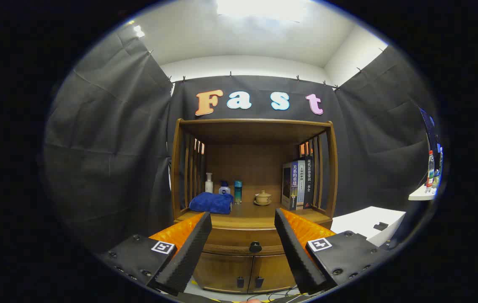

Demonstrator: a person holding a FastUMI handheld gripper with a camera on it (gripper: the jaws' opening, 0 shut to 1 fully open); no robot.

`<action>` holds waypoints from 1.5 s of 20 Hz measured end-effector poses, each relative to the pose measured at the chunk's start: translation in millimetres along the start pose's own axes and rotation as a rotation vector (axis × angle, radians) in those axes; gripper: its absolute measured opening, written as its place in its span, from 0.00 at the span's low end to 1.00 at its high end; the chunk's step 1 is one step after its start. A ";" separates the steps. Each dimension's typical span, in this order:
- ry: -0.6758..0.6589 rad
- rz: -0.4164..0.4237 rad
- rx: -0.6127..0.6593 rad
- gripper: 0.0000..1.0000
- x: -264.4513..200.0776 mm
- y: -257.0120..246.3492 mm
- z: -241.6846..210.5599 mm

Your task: Pull open the drawer, take out the items inside it, and place them on the countertop above the cabinet.

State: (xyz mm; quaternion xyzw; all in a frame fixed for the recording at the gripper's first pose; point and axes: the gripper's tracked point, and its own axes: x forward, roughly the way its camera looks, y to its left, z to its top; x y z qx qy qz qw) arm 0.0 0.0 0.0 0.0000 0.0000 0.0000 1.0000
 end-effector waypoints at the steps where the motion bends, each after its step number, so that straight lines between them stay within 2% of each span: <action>1: 0.000 -0.001 0.000 0.99 0.1 -0.8 -0.1; 15: -0.002 0.001 -0.002 0.99 -0.2 -3.2 2.1; 21: -0.040 0.022 0.046 0.99 46.1 -17.5 19.6; 25: -0.026 0.019 0.042 0.99 110.9 -30.8 -24.3; 30: 0.095 0.016 0.070 0.99 181.8 -36.3 -139.8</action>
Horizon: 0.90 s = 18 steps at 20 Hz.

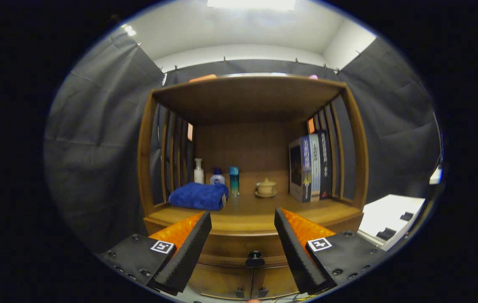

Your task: Pull open the drawer, take out the items inside it, and place them on the countertop above the cabinet.

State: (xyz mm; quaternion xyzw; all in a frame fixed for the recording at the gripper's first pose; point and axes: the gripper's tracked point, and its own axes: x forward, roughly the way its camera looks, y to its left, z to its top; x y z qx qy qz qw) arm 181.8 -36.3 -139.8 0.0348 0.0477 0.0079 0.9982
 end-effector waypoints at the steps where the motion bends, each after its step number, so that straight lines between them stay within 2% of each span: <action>1: 0.029 -0.015 -0.020 0.99 11.9 -7.6 -21.1; 3: 0.095 -0.044 -0.067 0.99 27.3 -22.6 -61.5; 5: 0.153 -0.045 -0.049 0.99 34.9 -27.4 -90.8; 10: 0.205 -0.072 -0.031 0.97 45.1 -37.0 -119.7; 14: 0.227 -0.079 -0.033 0.84 47.3 -34.1 -127.0; 18: 0.237 -0.064 -0.021 0.61 53.1 -31.9 -129.6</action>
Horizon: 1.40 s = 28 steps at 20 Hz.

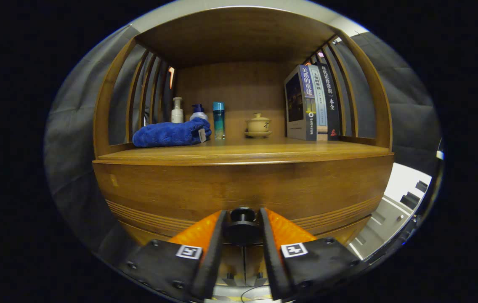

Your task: Pull open the drawer, take out the items inside it, and place them on the countertop above the cabinet.

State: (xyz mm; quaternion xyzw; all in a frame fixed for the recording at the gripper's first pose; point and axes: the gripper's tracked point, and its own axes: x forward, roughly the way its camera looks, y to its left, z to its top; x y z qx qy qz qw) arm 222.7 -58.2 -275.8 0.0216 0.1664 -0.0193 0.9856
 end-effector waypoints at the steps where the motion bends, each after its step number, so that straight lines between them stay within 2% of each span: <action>1: 0.009 0.000 0.003 0.56 -2.4 1.2 -0.6; 4: 0.021 0.000 0.002 0.39 -6.3 1.1 -0.9; 8: 0.053 0.003 0.036 0.39 -24.4 2.3 -5.5; 19: 0.057 0.012 0.007 0.38 -145.5 1.6 -22.9; 28: 0.102 0.032 0.028 0.38 -209.3 -4.2 -32.4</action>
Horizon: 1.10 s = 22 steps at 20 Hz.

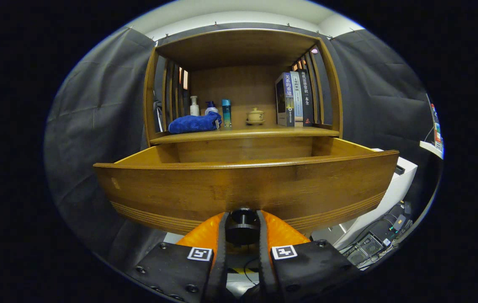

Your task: Pull open the drawer, take out the items inside it, and place them on the countertop above the cabinet.

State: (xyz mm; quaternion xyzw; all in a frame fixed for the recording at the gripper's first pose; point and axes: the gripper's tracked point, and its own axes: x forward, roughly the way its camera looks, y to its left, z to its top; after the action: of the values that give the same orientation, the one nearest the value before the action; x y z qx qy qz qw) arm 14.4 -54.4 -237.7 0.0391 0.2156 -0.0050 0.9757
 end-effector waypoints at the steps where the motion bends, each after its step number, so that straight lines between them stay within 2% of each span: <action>1: 0.009 -0.003 0.004 0.38 -5.6 -1.6 -2.2; 4: 0.041 0.007 0.021 0.38 -23.9 -1.0 -7.4; 5: -0.102 -0.010 -0.002 0.33 -27.4 -0.4 30.4; 6: -0.283 -0.042 -0.110 0.27 -26.3 -8.3 84.5; 7: -0.372 -0.081 -0.236 0.22 -39.3 -12.4 122.4; 8: -0.371 -0.049 -0.267 0.17 -39.7 -10.5 143.9; 10: -0.327 0.033 -0.234 0.11 -36.2 -1.3 154.5; 12: -0.282 0.022 -0.237 0.10 -28.6 -4.8 156.8; 17: -0.029 0.076 -0.119 0.61 21.8 -9.5 129.0; 20: 0.138 0.065 -0.153 0.92 62.4 -17.2 129.6; 22: 0.274 0.083 -0.220 0.93 84.4 -10.6 127.2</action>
State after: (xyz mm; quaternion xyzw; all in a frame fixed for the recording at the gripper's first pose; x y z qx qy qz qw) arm 144.1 -74.3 -159.0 -0.0587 0.3438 0.0642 0.9350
